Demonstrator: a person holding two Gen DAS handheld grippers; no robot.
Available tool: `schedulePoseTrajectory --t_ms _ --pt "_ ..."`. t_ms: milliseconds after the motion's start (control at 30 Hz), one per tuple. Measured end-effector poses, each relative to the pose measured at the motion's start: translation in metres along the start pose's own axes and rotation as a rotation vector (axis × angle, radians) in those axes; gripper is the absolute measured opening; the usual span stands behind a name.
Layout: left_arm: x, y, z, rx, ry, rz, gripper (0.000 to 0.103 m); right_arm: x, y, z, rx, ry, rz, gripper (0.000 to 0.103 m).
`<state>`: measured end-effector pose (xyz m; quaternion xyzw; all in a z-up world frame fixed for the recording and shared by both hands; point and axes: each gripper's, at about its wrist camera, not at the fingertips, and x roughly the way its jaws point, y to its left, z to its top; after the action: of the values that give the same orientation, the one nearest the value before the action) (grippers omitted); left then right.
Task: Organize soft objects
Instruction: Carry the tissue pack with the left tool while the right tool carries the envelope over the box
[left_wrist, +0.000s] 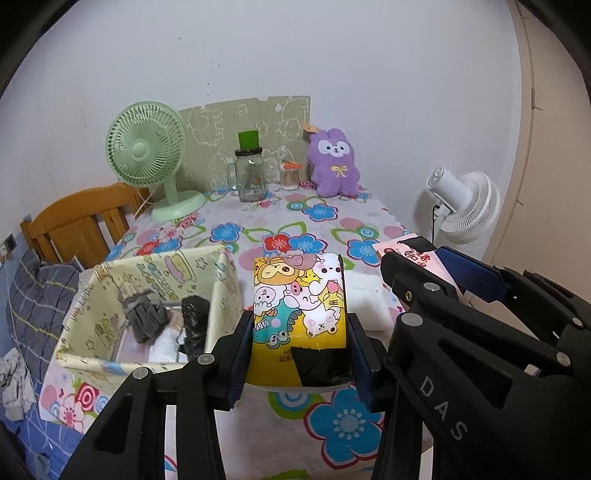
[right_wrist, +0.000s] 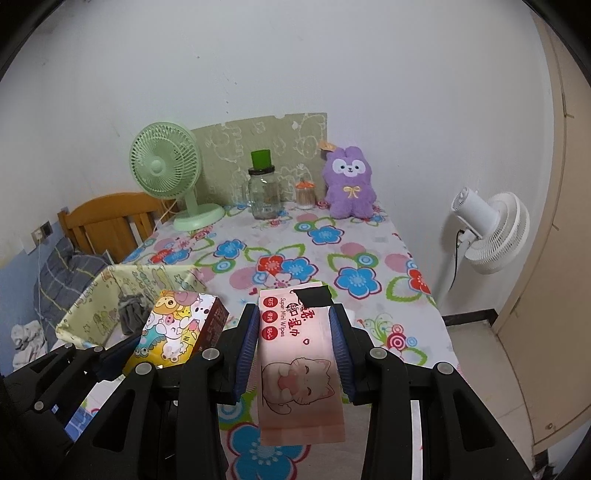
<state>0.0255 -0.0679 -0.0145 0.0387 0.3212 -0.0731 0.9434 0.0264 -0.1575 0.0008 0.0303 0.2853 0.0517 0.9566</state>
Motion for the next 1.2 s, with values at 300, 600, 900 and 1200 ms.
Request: schedulePoseTrajectory --t_ms 300,600,900,1200 --pt "-0.009 0.024 0.016 0.007 -0.021 0.013 0.049 0.0 0.027 0.02 -0.019 -0.007 0.007 0.042" --pt "-0.005 0.055 0.027 0.002 -0.024 0.015 0.049 0.015 0.057 0.036 -0.031 0.005 0.031 0.042" --pt "0.001 0.09 0.033 -0.025 -0.018 0.04 0.049 0.035 0.09 0.047 -0.061 0.024 0.068 0.042" --pt "0.014 0.128 0.034 -0.048 -0.001 0.071 0.049 0.062 0.125 0.053 -0.085 0.051 0.106 0.042"
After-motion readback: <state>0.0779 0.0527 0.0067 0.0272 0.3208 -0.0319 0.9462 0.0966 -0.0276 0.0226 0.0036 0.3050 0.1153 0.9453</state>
